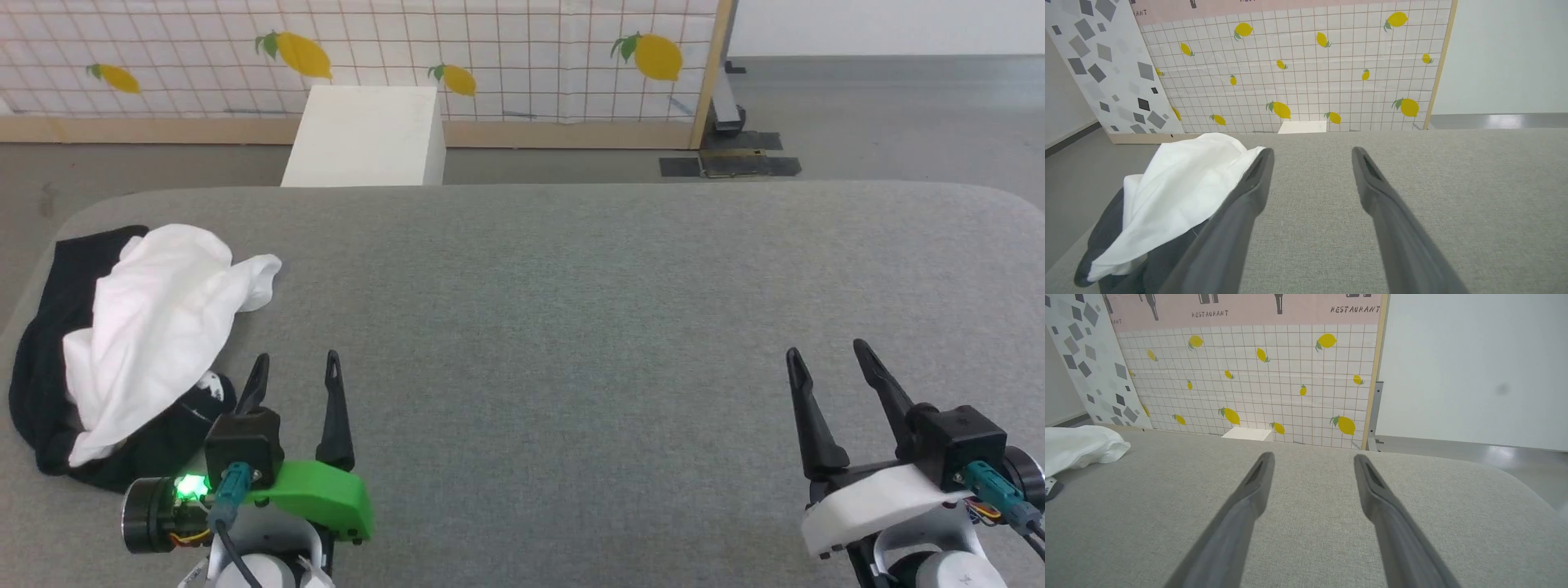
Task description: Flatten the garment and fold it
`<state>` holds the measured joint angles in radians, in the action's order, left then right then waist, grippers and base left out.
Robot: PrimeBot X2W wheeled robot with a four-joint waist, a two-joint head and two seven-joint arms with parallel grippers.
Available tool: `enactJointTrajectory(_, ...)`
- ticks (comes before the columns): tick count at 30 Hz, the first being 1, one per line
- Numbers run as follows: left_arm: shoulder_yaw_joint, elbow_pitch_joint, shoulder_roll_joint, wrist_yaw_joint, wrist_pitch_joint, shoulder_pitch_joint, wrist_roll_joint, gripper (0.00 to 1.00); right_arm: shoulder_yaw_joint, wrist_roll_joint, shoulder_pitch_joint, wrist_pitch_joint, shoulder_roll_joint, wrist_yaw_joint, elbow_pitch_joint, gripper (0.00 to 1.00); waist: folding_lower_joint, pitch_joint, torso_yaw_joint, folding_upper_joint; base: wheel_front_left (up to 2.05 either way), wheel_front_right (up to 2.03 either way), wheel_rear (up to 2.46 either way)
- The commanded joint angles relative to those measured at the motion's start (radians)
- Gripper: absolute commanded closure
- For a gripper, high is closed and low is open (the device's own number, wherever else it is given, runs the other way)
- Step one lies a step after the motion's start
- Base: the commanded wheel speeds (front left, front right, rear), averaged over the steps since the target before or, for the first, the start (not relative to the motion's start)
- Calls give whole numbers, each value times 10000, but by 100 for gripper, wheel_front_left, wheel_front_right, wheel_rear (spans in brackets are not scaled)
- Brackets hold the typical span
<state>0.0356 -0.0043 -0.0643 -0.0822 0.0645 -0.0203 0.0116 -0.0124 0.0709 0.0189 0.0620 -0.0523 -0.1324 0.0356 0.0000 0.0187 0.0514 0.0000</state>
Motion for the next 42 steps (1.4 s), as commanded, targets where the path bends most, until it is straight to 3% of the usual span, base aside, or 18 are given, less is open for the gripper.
enactJointTrajectory(1,9,-43,-86,-111,99,-181,-39,0,-18,89,-84,113,6,5,86,0,0,29,138,0,0,0,0)
enactJointTrajectory(42,253,-88,-67,-1153,964,-240,5,0,-84,594,-59,983,13,10,316,0,0,362,2954,0,0,0,0)
